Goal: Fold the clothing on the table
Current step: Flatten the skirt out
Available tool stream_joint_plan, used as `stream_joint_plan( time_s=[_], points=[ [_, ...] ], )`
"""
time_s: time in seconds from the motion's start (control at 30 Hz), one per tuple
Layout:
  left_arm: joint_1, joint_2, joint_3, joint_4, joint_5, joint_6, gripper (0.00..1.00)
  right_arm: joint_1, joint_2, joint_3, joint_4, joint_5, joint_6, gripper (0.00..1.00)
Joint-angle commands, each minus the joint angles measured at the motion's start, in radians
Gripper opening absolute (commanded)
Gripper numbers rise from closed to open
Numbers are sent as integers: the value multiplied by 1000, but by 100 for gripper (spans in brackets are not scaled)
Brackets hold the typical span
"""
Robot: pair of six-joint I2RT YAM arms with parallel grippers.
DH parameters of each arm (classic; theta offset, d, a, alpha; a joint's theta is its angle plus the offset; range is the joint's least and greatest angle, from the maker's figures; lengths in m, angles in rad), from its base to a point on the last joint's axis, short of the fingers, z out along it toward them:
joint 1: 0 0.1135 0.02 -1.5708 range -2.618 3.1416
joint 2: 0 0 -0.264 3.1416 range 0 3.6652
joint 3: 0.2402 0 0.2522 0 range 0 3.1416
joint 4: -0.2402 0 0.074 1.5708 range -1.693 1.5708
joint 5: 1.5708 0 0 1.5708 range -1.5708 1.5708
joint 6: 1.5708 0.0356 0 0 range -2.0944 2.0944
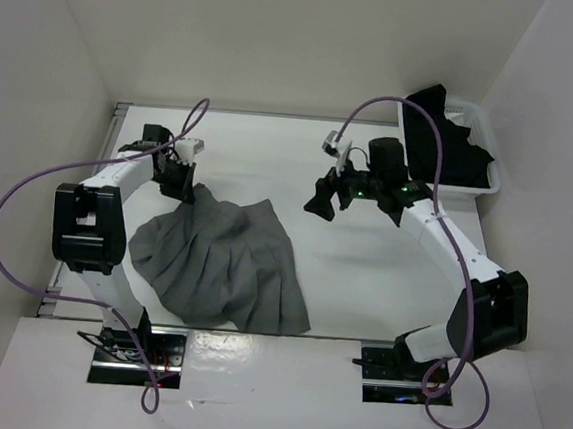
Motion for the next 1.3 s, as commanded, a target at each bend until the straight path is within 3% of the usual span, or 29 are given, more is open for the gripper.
stream_joint_plan(
  time_s=[0.0,0.17,0.4,0.53,0.83,1.27],
  points=[
    [19,-37,51,-2,-71,-84,7,92,27,14,53,176,-22,92],
    [54,-46,52,-45,-107,-102,10,212,247,133,33,369,68,85],
    [76,-118,-9,-47,-160,-154,10,336,487,316,59,657,182,85],
    [85,-129,-35,-38,-151,-154,10,347,587,443,59,682,211,81],
    [94,-138,-54,-28,-127,-163,10,358,733,560,26,722,211,65],
    [103,-138,-63,-28,-108,-163,10,358,800,569,38,735,202,65]
  ],
)
